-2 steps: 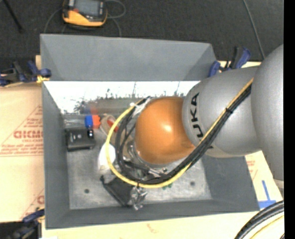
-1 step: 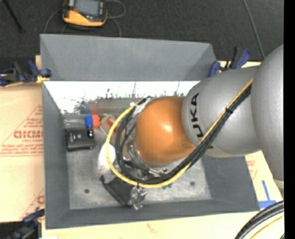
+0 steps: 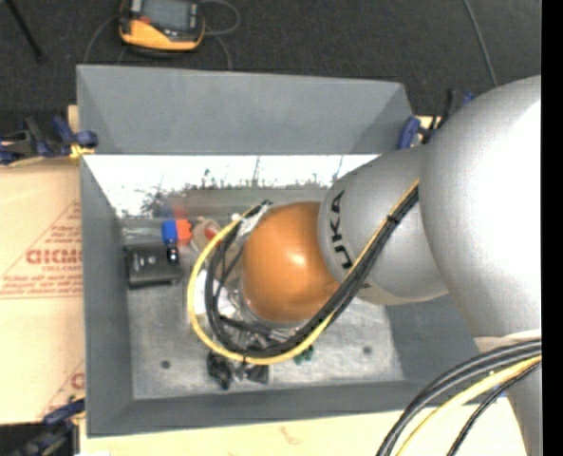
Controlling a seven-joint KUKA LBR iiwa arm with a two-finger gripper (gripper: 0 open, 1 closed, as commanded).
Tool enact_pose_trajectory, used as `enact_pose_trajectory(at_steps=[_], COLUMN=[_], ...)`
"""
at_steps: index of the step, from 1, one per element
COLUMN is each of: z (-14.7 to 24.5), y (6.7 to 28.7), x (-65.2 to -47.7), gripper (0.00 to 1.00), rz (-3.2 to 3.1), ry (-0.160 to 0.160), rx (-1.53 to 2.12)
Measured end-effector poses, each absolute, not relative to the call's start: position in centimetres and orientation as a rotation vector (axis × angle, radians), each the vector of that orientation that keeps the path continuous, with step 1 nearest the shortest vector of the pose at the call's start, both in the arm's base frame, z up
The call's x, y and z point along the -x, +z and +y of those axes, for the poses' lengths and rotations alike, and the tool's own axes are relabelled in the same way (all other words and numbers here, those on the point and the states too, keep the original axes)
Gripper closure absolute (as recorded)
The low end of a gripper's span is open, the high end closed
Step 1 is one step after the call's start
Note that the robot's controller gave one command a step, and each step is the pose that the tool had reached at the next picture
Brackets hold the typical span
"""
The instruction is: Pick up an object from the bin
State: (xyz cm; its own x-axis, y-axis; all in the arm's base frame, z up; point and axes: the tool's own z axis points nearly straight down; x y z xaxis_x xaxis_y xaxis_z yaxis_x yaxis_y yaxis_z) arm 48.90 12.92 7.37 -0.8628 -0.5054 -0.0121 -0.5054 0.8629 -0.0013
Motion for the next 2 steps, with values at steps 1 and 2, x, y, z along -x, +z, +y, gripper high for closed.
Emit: enact_pose_trajectory(at_steps=[1,2], z=[12.9,11.3], y=[7.4,22.7], x=[-48.9,-50.0], gripper=[1.0,1.0], rz=[3.021,3.044], ry=[0.003,0.001], rx=[0.818,0.759])
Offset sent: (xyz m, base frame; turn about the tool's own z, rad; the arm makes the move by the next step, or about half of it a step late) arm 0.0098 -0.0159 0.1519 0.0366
